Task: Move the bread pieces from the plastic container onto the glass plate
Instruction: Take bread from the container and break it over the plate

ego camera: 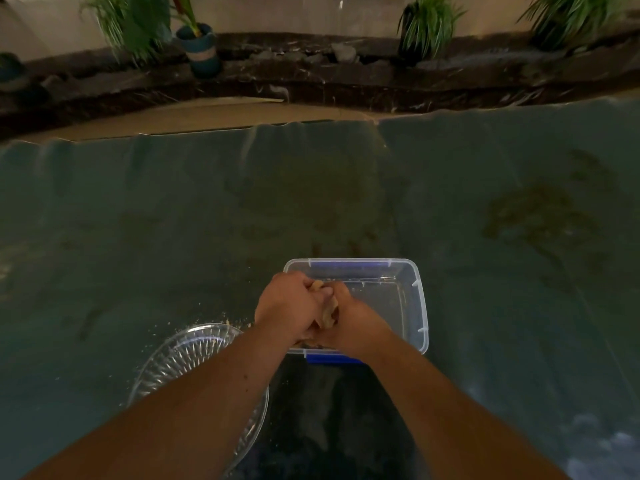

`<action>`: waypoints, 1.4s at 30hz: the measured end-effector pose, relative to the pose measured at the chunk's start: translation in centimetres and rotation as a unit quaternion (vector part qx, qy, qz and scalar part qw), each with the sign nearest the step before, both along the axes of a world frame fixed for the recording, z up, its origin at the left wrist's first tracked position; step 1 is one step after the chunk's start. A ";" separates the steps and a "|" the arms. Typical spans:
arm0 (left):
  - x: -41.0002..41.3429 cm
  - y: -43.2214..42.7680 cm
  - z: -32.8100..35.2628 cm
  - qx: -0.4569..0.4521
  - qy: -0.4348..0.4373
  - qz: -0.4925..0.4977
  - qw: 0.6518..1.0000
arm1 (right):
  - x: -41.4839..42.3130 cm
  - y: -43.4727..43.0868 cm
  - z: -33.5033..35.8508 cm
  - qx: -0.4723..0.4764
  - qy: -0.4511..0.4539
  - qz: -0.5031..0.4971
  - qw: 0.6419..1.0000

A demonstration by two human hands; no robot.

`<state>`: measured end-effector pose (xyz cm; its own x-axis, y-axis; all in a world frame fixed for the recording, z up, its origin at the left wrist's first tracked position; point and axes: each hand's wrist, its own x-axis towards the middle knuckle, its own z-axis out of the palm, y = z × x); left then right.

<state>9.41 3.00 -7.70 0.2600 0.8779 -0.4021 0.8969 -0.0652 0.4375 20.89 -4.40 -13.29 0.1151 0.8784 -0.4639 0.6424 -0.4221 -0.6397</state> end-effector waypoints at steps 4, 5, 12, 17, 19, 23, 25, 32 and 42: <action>0.0 0.0 0.0 -0.022 0.047 -0.009 0.999 | 0.6 0.1 0.0 -0.001 -0.009 0.001 1.000; -0.1 -0.1 -0.1 -0.013 0.053 -0.017 0.998 | 0.7 0.0 -0.1 0.000 -0.005 -0.021 1.000; -0.2 -1.3 -0.9 0.064 0.092 -0.052 0.992 | 0.2 -0.1 -0.2 -0.047 -0.105 -0.053 0.992; -1.0 -1.8 0.5 0.050 -0.035 0.014 0.998 | 0.2 -0.6 2.3 -0.005 -0.142 -0.050 0.989; -2.2 -1.3 2.0 0.023 -0.114 0.075 0.990 | 0.0 -0.5 4.1 0.015 -0.128 -0.067 0.989; -6.6 0.6 5.7 0.009 -0.220 0.171 0.960 | -2.0 -0.6 7.9 0.097 -0.042 -0.188 0.976; -9.8 1.4 7.0 0.000 -0.257 0.202 0.945 | -3.7 0.0 9.1 0.101 -0.043 -0.179 0.978; -22.4 1.4 5.5 -0.078 -0.199 0.220 0.952 | -13.4 1.5 8.9 0.024 0.075 -0.144 0.986; -29.7 0.0 -3.4 -0.014 0.014 0.057 0.998 | -20.5 -1.2 1.1 -0.073 -0.088 -0.083 0.990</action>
